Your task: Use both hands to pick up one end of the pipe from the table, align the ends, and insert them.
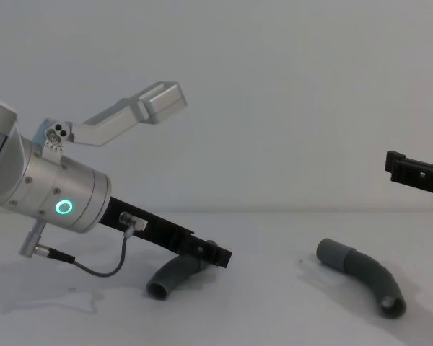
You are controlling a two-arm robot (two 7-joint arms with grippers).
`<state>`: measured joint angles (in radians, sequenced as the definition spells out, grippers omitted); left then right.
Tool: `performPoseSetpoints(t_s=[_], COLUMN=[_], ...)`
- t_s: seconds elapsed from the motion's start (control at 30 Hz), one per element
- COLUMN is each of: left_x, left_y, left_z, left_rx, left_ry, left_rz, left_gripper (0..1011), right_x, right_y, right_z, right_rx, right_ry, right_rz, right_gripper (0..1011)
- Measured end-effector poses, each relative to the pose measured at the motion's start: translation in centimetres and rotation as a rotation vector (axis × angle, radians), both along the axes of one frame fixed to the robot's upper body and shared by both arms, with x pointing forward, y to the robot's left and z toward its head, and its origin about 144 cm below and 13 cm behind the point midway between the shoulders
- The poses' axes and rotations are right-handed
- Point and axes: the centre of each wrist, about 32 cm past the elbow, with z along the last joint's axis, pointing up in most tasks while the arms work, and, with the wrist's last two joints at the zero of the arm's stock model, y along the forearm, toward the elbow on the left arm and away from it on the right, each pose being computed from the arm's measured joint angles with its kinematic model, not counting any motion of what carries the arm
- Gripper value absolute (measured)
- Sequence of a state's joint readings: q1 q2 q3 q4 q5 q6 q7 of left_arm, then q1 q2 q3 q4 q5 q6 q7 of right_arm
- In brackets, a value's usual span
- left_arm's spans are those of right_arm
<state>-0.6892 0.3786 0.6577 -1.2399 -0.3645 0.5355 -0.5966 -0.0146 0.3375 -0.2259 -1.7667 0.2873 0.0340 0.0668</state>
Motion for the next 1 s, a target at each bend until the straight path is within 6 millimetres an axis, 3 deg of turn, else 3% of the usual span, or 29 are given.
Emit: performPoseSetpoints(t_s=[1.0], left_x=[-0.19], left_y=[-0.76], left_z=[-0.81], left_rx=[0.06], left_ry=[0.017], left_rz=[-0.017], left_gripper=[1001], right_x=[0.0], right_y=[0.0], right_z=[0.0], right_rx=[0.0], right_ry=[0.0], right_rz=[0.0], right_gripper=[1001])
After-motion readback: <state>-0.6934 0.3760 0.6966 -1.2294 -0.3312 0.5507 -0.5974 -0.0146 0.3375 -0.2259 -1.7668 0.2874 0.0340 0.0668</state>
